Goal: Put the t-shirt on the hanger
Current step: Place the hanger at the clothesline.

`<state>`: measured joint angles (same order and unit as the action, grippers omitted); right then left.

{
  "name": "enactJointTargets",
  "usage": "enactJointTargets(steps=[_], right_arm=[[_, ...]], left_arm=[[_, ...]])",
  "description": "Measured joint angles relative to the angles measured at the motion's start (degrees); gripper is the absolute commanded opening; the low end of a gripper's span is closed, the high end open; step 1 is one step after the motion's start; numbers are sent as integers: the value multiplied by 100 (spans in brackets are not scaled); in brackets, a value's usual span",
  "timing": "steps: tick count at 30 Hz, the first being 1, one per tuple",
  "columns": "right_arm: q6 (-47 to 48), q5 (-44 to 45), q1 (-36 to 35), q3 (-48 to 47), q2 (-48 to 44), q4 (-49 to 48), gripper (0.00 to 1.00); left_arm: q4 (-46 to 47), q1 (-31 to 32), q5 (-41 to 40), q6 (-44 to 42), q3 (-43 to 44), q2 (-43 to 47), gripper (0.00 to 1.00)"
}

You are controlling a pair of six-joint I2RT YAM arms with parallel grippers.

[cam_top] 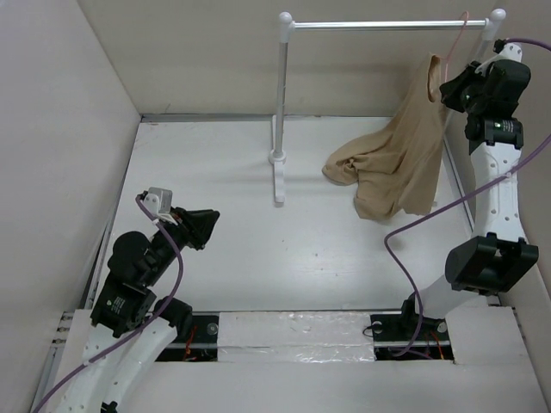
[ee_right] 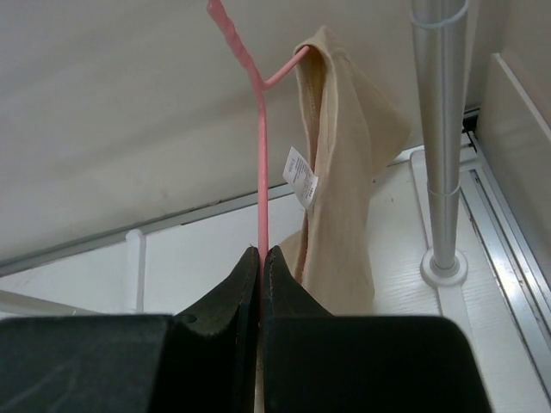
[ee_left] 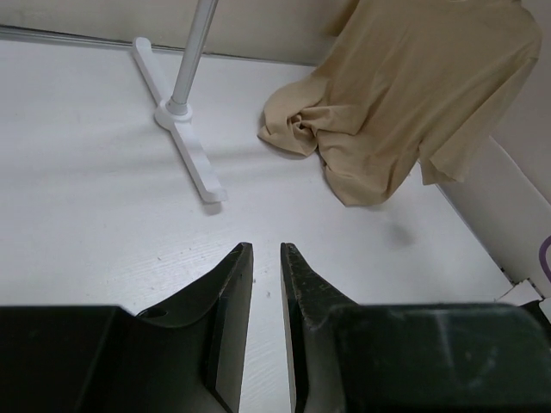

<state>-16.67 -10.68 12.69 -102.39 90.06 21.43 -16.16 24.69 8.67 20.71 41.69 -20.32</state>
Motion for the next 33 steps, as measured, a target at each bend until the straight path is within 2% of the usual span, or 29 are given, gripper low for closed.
enactJointTargets(steps=[8, 14, 16, 17, 20, 23, 26, 27, 30, 33], right_arm=[[-24, 7, 337, 13, 31, -90, 0], [-76, -74, 461, 118, 33, -275, 0], [-111, -125, 459, 201, 42, -304, 10], [-127, -149, 459, 214, 50, -299, 25], [-175, -192, 457, 214, 63, -354, 46], [-219, -197, 457, 214, 50, -437, 75], [-271, -173, 455, 223, -46, -431, 96], [-291, -160, 455, 238, -125, -428, 100], [-345, -129, 457, 341, -527, -420, 100], [-485, -127, 457, 575, -1233, -527, 100]], left_arm=[[-4, 0, 20, -15, -7, -170, 17], [-2, -2, 17, -31, -9, -164, 24], [-4, -2, 9, -31, -9, -162, 28], [-2, -2, 7, -22, -11, -160, 29], [-4, -2, -26, -31, -11, -146, 35], [-4, -2, -31, -28, -11, -125, 39], [-9, -2, -35, -31, -11, -116, 46], [-9, -2, -37, -31, -11, -107, 52], [-15, -11, -42, -33, -11, -55, 61], [-13, -68, -33, -31, -11, -28, 67]])
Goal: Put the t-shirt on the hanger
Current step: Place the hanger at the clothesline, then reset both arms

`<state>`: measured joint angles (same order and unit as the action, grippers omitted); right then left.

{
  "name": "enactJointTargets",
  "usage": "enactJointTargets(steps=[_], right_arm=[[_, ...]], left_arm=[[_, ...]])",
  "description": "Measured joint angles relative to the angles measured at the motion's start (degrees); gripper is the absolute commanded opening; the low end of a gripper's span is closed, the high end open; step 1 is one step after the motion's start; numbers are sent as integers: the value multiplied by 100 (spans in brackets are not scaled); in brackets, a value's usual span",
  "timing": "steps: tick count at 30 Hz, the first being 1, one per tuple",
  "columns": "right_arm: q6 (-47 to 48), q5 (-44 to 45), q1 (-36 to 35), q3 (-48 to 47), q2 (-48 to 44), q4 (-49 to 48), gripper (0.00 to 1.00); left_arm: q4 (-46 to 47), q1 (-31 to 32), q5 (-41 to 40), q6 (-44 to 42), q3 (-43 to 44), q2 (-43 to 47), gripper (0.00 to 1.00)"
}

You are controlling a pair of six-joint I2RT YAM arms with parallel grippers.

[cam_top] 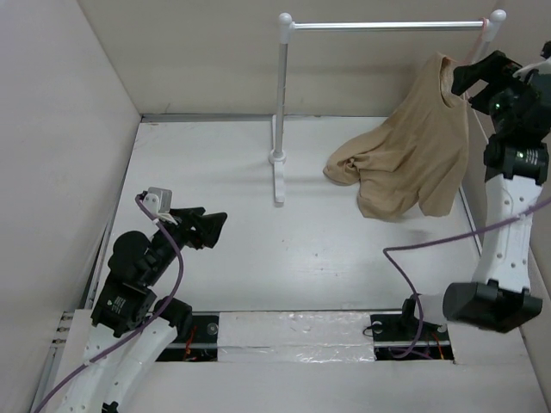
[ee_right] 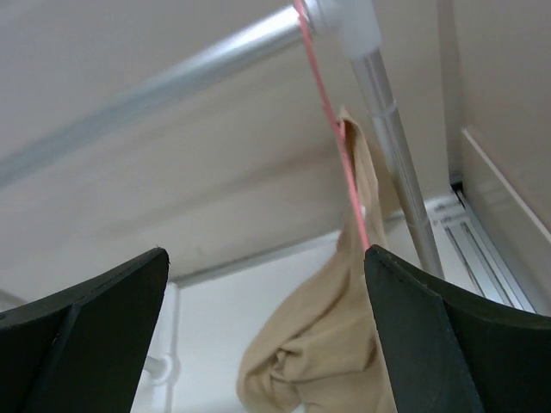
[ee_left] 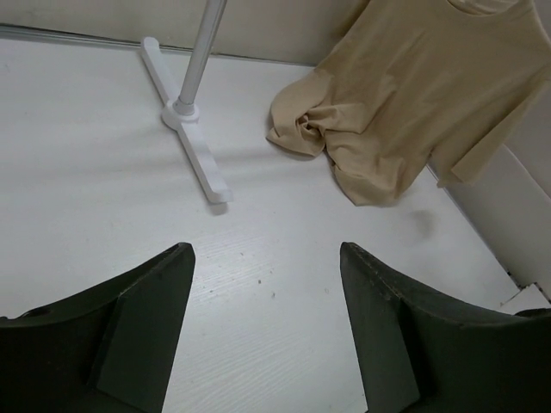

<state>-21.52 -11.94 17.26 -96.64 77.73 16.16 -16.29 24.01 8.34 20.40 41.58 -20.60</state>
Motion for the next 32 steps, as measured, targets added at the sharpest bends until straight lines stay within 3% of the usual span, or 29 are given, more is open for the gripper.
enactJointTargets(steps=[6, 12, 19, 25, 32], right_arm=[[-535, -846, -98, 903, -1897, -951, 100], [-726, -2238, -1032, 2157, -3637, -1696, 100], [-531, -3198, -1394, 3753, -5174, -1248, 100], [-380, -3491, -1394, 5307, -5814, -380, 100], [-321, -3528, -1394, 5810, -6255, 52, 100]], left_arm=[[17, -92, 15, 2, 0, 0, 70], [-55, -92, 46, 37, 136, 2, 73], [37, -94, 155, 164, 782, 11, 74], [35, -92, 227, 400, 505, 192, 73], [-122, -94, 350, 649, 57, 614, 72]])
